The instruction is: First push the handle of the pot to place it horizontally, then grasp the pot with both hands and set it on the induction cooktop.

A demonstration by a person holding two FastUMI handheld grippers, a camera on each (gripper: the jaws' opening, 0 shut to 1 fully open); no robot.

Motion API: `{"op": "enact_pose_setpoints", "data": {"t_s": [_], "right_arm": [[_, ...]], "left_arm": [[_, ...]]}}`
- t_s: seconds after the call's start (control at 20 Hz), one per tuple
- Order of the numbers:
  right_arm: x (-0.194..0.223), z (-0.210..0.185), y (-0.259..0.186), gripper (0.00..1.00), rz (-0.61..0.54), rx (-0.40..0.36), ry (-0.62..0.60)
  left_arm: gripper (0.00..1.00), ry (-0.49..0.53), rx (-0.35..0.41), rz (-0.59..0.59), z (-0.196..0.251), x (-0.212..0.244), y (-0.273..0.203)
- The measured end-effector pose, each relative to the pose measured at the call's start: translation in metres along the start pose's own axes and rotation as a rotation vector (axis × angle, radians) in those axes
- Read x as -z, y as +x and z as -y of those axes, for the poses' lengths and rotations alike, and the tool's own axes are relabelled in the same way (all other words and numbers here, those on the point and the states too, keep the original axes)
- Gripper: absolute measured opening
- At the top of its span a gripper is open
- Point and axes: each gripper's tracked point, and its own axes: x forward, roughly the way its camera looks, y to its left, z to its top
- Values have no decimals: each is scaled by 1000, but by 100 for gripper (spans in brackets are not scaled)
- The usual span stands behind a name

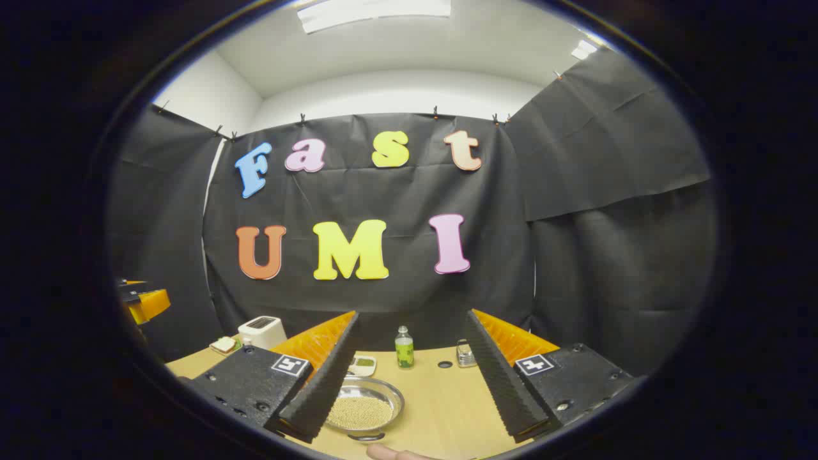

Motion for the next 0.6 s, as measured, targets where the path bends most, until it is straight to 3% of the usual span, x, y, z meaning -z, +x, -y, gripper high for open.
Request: {"op": "enact_pose_setpoints", "data": {"t_s": [0.1,0.15,0.6], "right_arm": [[2,4,1,99,-3,7,-3],[2,6,2,99,-5,11,-2],[14,9,11,99,-14,7,-1]], "left_arm": [[86,8,4,1,1,0,-1],[95,9,6,2,2,0,-2],[95,25,35,3,17,5,-9]]}}
